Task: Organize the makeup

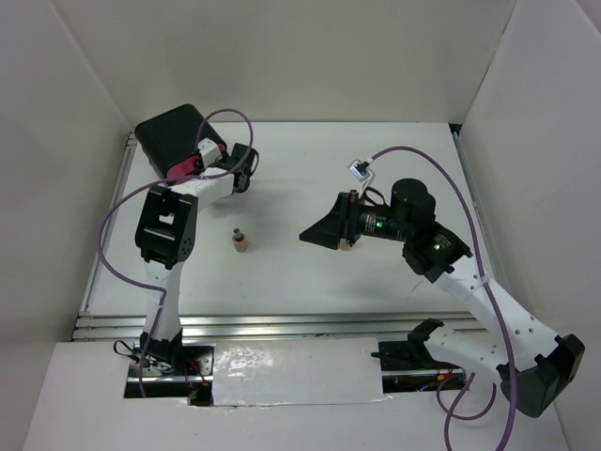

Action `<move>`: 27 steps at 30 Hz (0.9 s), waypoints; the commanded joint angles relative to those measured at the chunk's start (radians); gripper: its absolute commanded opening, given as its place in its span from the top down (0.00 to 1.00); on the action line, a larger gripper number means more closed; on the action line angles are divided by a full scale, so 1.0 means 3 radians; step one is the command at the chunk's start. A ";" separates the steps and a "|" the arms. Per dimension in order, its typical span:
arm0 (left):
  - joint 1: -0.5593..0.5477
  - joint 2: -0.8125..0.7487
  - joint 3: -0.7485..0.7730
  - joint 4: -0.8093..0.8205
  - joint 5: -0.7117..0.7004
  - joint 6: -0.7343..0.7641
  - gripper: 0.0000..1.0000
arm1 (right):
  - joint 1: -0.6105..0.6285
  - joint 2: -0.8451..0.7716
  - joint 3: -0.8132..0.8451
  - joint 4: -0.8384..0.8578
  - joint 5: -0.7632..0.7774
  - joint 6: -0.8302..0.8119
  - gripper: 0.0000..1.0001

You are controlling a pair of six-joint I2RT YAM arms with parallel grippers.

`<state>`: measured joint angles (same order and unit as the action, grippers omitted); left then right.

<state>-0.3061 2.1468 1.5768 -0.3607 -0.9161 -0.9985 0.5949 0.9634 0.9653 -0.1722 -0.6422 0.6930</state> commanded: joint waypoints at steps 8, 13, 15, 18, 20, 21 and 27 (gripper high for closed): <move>0.0100 0.0207 0.0455 -0.0777 -0.0101 -0.0475 0.14 | -0.0040 -0.0118 0.0234 -0.0142 0.0121 -0.0234 0.10; 0.0131 0.0315 0.0563 -0.0986 -0.0065 -0.0547 0.30 | -0.0045 -0.0148 0.0295 -0.0182 0.0177 -0.0280 0.10; 0.0136 0.0315 0.0558 -0.0996 -0.0055 -0.0563 0.30 | -0.0045 -0.0149 0.0346 -0.0234 0.0198 -0.0331 0.09; 0.0141 0.0310 0.0558 -0.1027 -0.0035 -0.0547 0.30 | -0.0045 -0.0159 0.0407 -0.0295 0.0238 -0.0392 0.09; 0.0136 0.0320 0.0568 -0.1083 -0.0014 -0.0573 0.37 | -0.0050 -0.0174 0.0423 -0.0310 0.0290 -0.0408 0.09; 0.0141 0.0320 0.0568 -0.1093 -0.0004 -0.0578 0.39 | -0.0050 -0.0179 0.0423 -0.0310 0.0300 -0.0408 0.09; 0.0121 0.0284 0.0502 -0.1196 0.0016 -0.0655 0.49 | -0.0050 -0.0235 0.0428 -0.0270 0.0341 -0.0413 0.09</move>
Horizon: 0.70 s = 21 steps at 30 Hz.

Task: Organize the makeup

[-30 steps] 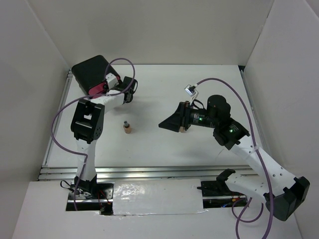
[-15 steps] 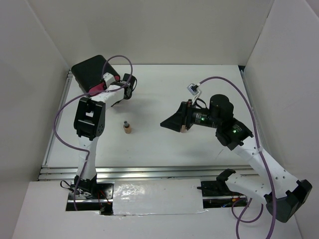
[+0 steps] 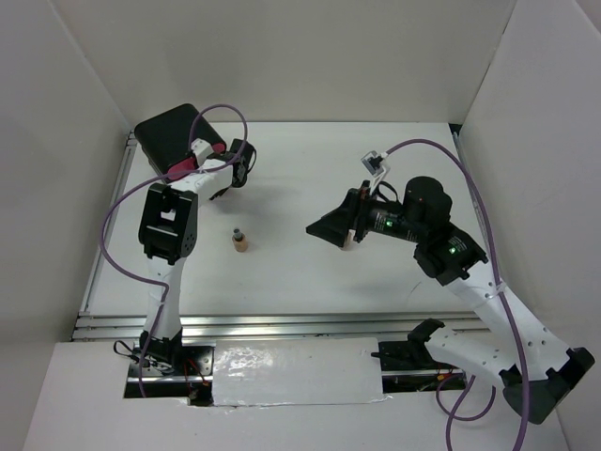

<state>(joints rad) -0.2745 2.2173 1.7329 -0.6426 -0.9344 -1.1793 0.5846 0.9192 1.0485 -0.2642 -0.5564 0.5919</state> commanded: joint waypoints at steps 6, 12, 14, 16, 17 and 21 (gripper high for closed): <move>0.0015 0.0135 0.0119 -0.0394 0.0118 -0.0032 0.41 | -0.0067 -0.0134 0.0141 0.0068 0.0085 -0.0086 0.08; 0.0025 0.0177 0.0145 -0.0517 0.0180 -0.0119 0.39 | -0.0108 -0.0185 0.0156 0.0032 0.0131 -0.0112 0.08; 0.0046 0.0187 0.0160 -0.0512 0.0205 -0.0108 0.41 | -0.0108 -0.0206 0.0161 0.0027 0.0147 -0.0122 0.08; 0.0056 0.0202 0.0176 -0.0537 0.0226 -0.0113 0.42 | -0.0108 -0.0216 0.0161 0.0016 0.0152 -0.0132 0.08; 0.0056 0.0202 0.0181 -0.0537 0.0231 -0.0108 0.42 | -0.0118 -0.0216 0.0166 0.0016 0.0157 -0.0137 0.08; 0.0066 0.0223 0.0196 -0.0568 0.0267 -0.0114 0.41 | -0.0113 -0.0221 0.0186 -0.0014 0.0172 -0.0173 0.08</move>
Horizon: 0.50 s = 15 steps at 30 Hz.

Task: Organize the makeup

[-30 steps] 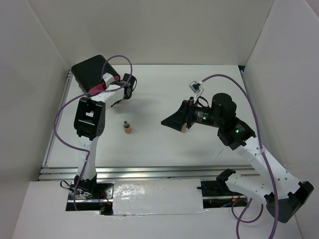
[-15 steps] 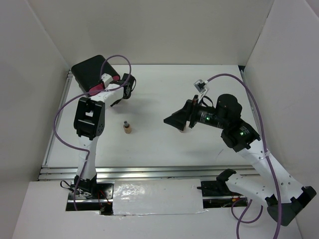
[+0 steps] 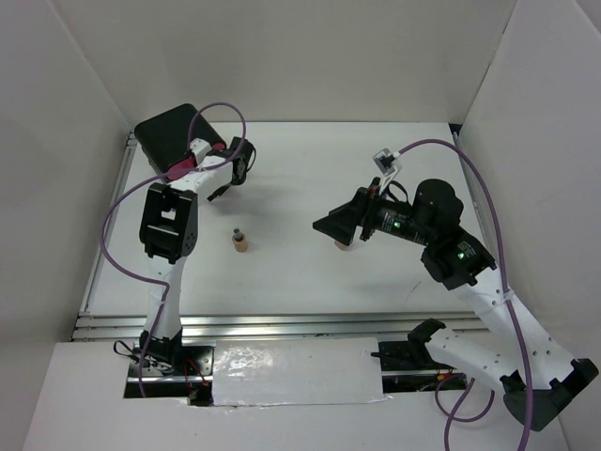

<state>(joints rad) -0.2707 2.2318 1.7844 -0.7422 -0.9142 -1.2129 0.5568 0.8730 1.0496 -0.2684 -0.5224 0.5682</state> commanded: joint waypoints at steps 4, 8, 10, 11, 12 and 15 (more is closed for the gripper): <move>0.0064 0.0225 0.0091 -0.0267 0.0240 0.0024 0.55 | -0.0015 -0.0072 0.0208 -0.0056 0.0100 -0.0125 0.08; 0.0064 0.0241 0.0106 -0.0282 0.0266 0.0044 0.68 | -0.0015 -0.0072 0.0244 -0.0097 0.0126 -0.0176 0.08; 0.0064 0.0241 0.0101 -0.0292 0.0271 0.0039 0.68 | -0.0015 -0.0077 0.0270 -0.0118 0.0146 -0.0186 0.08; 0.0064 0.0236 0.0091 -0.0297 0.0291 0.0029 0.69 | -0.0015 -0.0077 0.0280 -0.0133 0.0151 -0.0206 0.08; 0.0064 0.0225 0.0071 -0.0277 0.0301 0.0039 0.70 | -0.0015 -0.0077 0.0295 -0.0153 0.0161 -0.0212 0.08; 0.0018 0.0164 -0.0026 -0.0262 0.0332 0.0024 0.70 | -0.0020 -0.0082 0.0326 -0.0195 0.0187 -0.0237 0.08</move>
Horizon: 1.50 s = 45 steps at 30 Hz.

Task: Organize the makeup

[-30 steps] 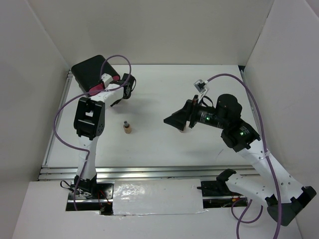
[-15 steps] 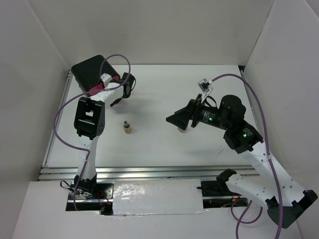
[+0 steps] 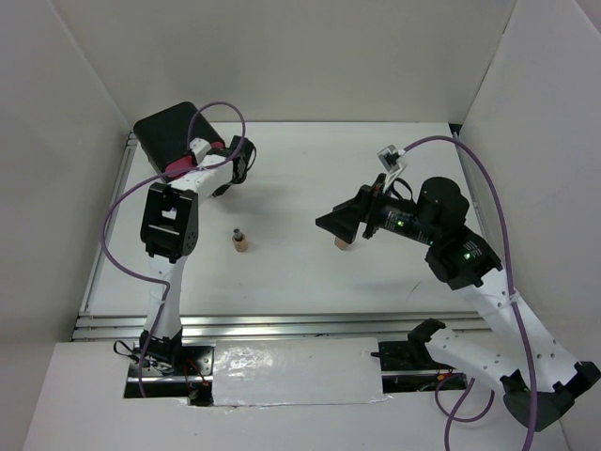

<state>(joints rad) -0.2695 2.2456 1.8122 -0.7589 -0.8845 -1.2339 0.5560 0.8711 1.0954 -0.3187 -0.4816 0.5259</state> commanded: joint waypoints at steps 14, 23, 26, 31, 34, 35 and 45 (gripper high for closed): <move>-0.0497 -0.0189 0.0090 -0.0160 -0.0252 0.1008 0.02 | -0.0013 -0.0061 0.0291 -0.0104 0.0158 -0.0219 0.05; -0.0493 0.0190 0.0438 -0.0840 -0.1116 0.1397 0.01 | -0.0028 -0.0285 -0.0021 0.0060 0.0245 -0.0255 0.01; -0.0467 0.0292 0.0413 -0.0790 -0.1259 0.1612 0.01 | -0.0033 -0.0423 -0.0092 0.0070 0.0235 -0.0255 0.01; -0.0462 0.0292 0.0234 -0.0682 -0.1439 0.1933 0.01 | -0.0038 -0.0577 -0.0281 0.0203 0.0204 -0.0153 0.00; -0.0446 0.0287 0.0039 -0.0381 -0.1536 0.2296 0.01 | -0.0028 -0.0679 -0.0394 0.0311 0.0169 -0.0081 0.00; -0.0426 0.0287 0.0014 -0.0324 -0.1546 0.2358 0.01 | -0.0028 -0.0715 -0.0420 0.0331 0.0148 -0.0071 0.00; -0.0390 0.0553 0.0126 0.0177 -0.1224 0.2901 0.08 | -0.0038 -0.0945 -0.0557 0.0229 0.0199 0.0113 0.00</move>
<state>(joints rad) -0.3923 2.3814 1.8282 -0.7582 -1.2613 -0.4305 0.5507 0.6224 0.9443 -0.2852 -0.4294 0.5365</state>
